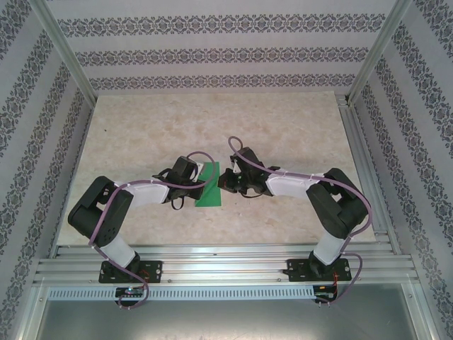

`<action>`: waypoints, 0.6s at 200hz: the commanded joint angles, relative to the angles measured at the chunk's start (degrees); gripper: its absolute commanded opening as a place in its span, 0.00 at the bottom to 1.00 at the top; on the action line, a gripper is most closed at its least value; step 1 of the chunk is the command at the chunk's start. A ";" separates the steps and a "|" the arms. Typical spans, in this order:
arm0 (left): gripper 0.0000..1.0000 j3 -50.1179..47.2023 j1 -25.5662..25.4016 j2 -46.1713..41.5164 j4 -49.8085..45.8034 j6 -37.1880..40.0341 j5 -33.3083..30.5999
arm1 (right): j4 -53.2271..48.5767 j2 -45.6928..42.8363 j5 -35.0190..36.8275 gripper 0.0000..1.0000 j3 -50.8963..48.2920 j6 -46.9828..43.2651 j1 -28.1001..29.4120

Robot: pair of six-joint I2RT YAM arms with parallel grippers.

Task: Fold a paper plane with a square sheet of paper (fold left side to right side)
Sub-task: Fold the triangle a second time at the center of the table.

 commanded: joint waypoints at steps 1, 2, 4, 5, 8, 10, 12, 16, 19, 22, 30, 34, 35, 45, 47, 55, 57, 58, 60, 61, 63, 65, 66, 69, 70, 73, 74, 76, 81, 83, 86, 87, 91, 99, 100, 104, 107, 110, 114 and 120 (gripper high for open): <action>0.03 -1.88 -1.06 0.72 -2.57 -0.35 -1.27 | 3.25 1.02 -0.34 0.03 2.29 2.57 0.18; 0.03 -1.88 -1.04 0.73 -2.57 -0.35 -1.27 | 3.32 1.16 -0.34 0.03 2.39 2.65 0.18; 0.03 -1.88 -1.02 0.77 -2.59 -0.35 -1.34 | 3.55 1.49 -0.30 0.03 2.57 2.90 0.24; 0.03 -1.88 -1.06 0.75 -2.63 -0.35 -1.30 | 3.69 1.62 -0.28 0.03 2.66 2.99 0.25; 0.03 -1.87 -1.04 0.78 -2.66 -0.35 -1.43 | 4.04 1.95 -0.18 0.03 2.86 3.33 0.22; 0.03 -1.81 -1.09 0.81 -2.66 -0.35 -1.42 | 4.21 2.35 -0.22 0.02 3.00 3.62 0.34; 0.03 -1.80 -1.10 0.81 -2.70 -0.35 -1.40 | 4.50 2.71 -0.21 0.02 3.18 3.89 0.39; 0.03 -1.71 -1.09 0.89 -2.75 -0.35 -1.39 | 4.86 3.33 -0.23 0.02 3.52 4.25 0.39; 0.03 -1.70 -1.14 0.90 -2.69 -0.31 -1.42 | 5.13 3.79 -0.23 0.01 3.82 4.46 0.43; 0.03 -1.70 -1.15 0.91 -2.71 -0.27 -1.40 | 5.42 4.30 -0.23 0.01 4.14 4.74 0.51; 0.03 -1.63 -1.23 0.97 -2.84 -0.26 -1.51 | 5.88 5.65 -0.47 0.01 5.08 5.27 0.64; 0.03 -1.68 -1.26 0.99 -2.81 -0.27 -1.46 | 6.05 6.36 -0.59 0.01 5.52 5.62 0.71; 0.03 -1.65 -1.27 0.99 -2.83 -0.27 -1.50 | 6.09 6.56 -0.64 0.01 5.63 5.67 0.70; 0.03 -1.62 -1.28 1.04 -2.88 -0.16 -1.58 | 6.34 8.18 -0.79 0.00 6.82 6.10 1.07; 0.03 -1.62 -1.28 1.00 -2.91 -0.13 -1.61 | 6.28 8.52 -0.74 0.01 7.04 6.14 1.17; 0.03 -1.67 -1.32 0.99 -2.91 -0.13 -1.62 | 6.04 9.60 -0.54 0.00 7.99 6.23 1.40; 0.03 -1.63 -1.35 0.99 -2.92 -0.17 -1.60 | 5.99 9.86 -0.53 0.00 8.23 6.28 1.49; 0.03 -1.62 -1.36 0.99 -2.92 -0.17 -1.57 | 5.97 9.98 -0.52 0.00 8.30 6.30 1.49; 0.03 -1.62 -1.36 1.02 -2.90 -0.16 -1.65 | 5.95 10.18 -0.52 0.00 8.51 6.28 1.58; 0.03 -1.66 -1.41 1.00 -2.91 -0.17 -1.68 | 5.90 10.27 -0.48 0.00 8.57 6.26 1.58; 0.03 -1.65 -1.38 1.00 -2.92 -0.18 -1.62 | 5.82 10.42 -0.45 0.00 8.75 6.24 1.63; 0.03 -1.67 -1.39 1.04 -2.90 -0.16 -1.62 | 5.63 10.73 -0.33 0.00 8.97 6.28 1.66; 0.03 -1.64 -1.38 1.02 -2.91 -0.12 -1.62 | 5.57 10.81 -0.34 0.00 9.07 6.26 1.66; 0.03 -1.63 -1.37 0.93 -2.88 -0.17 -1.70 | 5.39 11.08 -0.23 0.00 9.34 6.23 1.78; 0.03 -1.62 -1.45 0.96 -2.86 -0.17 -1.71 | 5.27 11.20 -0.20 0.00 9.38 6.23 1.81; 0.03 -1.66 -1.44 0.91 -2.87 -0.15 -1.71 | 5.06 11.50 -0.05 0.00 9.59 6.17 1.76; 0.03 -1.64 -1.49 0.91 -2.90 -0.16 -1.71 | 5.02 11.54 -0.02 0.00 9.68 6.20 1.80; 0.03 -1.62 -1.48 0.97 -2.87 -0.17 -1.71 | 4.90 11.69 0.11 0.00 9.82 6.16 1.81; 0.03 -1.63 -1.48 0.99 -2.91 -0.17 -1.78 | 4.57 12.03 0.25 0.00 10.08 6.07 1.79; 0.03 -1.60 -1.50 0.99 -2.92 -0.11 -1.77 | 4.46 12.14 0.37 0.00 10.16 5.98 1.90; 0.03 -1.61 -1.46 0.99 -2.89 -0.17 -1.78 | 4.28 12.33 0.47 0.00 10.26 5.99 1.86; 0.03 -1.61 -1.50 0.99 -2.91 -0.17 -1.79 | 4.19 12.35 0.46 0.00 10.28 5.94 1.90; 0.03 -1.59 -1.55 1.00 -2.91 -0.18 -1.84 | 3.99 12.50 0.59 0.00 10.39 5.84 1.86; 0.03 -1.55 -1.56 0.99 -2.98 -0.09 -1.84 | 3.56 12.72 0.83 0.00 10.41 5.72 1.97; 0.03 -1.58 -1.55 0.99 -3.00 -0.09 -1.86 | 3.48 12.73 0.86 0.00 10.40 5.72 1.95; 0.03 -1.53 -1.55 0.99 -2.99 -0.08 -1.89 | 3.21 12.81 1.01 0.00 10.40 5.56 2.02; 0.03 -1.58 -1.59 0.99 -2.98 -0.09 -1.86 | 2.93 12.88 1.17 0.00 10.42 5.43 2.10; 0.03 -1.53 -1.55 0.99 -2.96 -0.09 -1.91 | 2.69 12.90 1.29 0.00 10.44 5.32 2.11; 0.03 -1.54 -1.63 0.99 -2.98 -0.07 -1.94 | 2.47 12.98 1.45 0.00 10.42 5.07 2.21; 0.03 -1.47 -1.63 0.99 -3.00 0.00 -1.96 | 1.90 13.16 1.56 0.00 10.48 4.80 2.29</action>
